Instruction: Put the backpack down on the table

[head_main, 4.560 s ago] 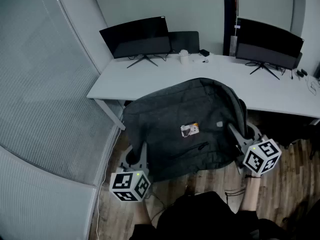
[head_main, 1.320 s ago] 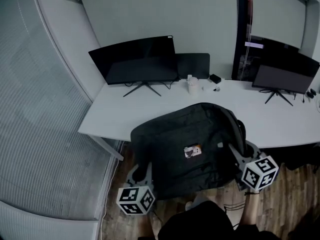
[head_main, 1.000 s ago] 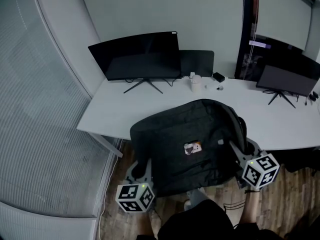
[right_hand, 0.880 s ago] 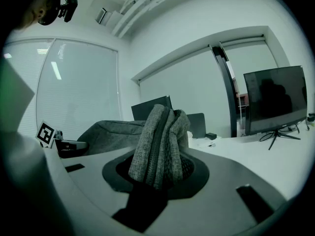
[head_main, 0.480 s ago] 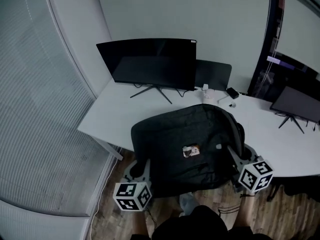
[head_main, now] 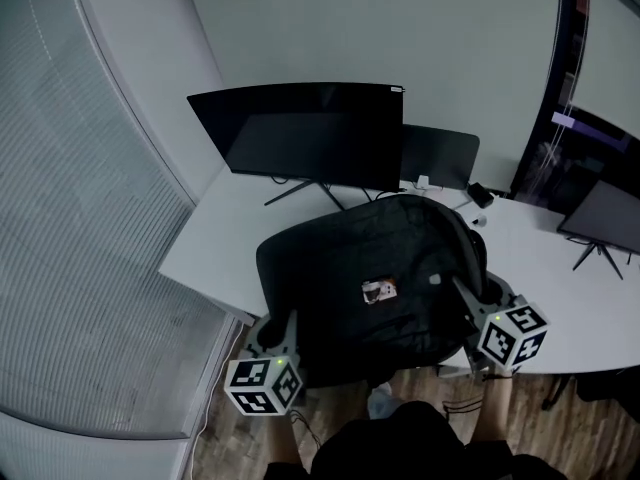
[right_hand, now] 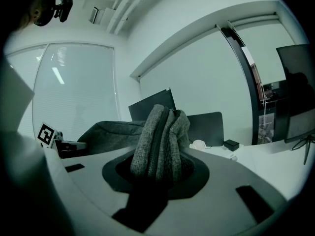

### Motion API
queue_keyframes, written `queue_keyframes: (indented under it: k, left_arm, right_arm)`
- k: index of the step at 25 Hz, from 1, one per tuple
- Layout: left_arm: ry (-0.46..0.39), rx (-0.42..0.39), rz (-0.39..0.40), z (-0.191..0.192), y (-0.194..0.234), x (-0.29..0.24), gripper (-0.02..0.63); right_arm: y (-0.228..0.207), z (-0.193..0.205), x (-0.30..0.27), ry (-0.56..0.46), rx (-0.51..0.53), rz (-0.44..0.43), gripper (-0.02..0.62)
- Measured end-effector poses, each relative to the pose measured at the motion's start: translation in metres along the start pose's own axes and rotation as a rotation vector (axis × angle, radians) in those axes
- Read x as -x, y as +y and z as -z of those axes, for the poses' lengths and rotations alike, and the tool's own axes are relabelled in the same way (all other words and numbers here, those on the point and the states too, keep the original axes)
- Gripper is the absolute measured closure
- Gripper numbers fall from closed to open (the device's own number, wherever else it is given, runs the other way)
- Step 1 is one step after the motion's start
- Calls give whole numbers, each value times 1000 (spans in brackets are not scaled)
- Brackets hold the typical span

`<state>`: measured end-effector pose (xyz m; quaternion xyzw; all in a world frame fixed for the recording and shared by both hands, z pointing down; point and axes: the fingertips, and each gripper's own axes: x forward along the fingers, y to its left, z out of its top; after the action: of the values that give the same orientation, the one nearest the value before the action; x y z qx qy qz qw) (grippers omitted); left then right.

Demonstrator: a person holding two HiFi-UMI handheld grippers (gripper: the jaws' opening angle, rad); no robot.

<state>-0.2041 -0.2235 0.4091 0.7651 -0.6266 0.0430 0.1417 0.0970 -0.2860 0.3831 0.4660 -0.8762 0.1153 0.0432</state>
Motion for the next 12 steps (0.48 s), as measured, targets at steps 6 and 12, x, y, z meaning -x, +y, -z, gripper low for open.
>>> queue_keyframes:
  k: [6,12]
  left_arm:
    - [9,-19,-2,-16,3,-35,563]
    - [27,-7,-20,-15,13,-64,563]
  right_arm:
    - [-22,-9,-28,-9,-21,-3,485]
    - [-38,-9,-59,15,-22,-18,485]
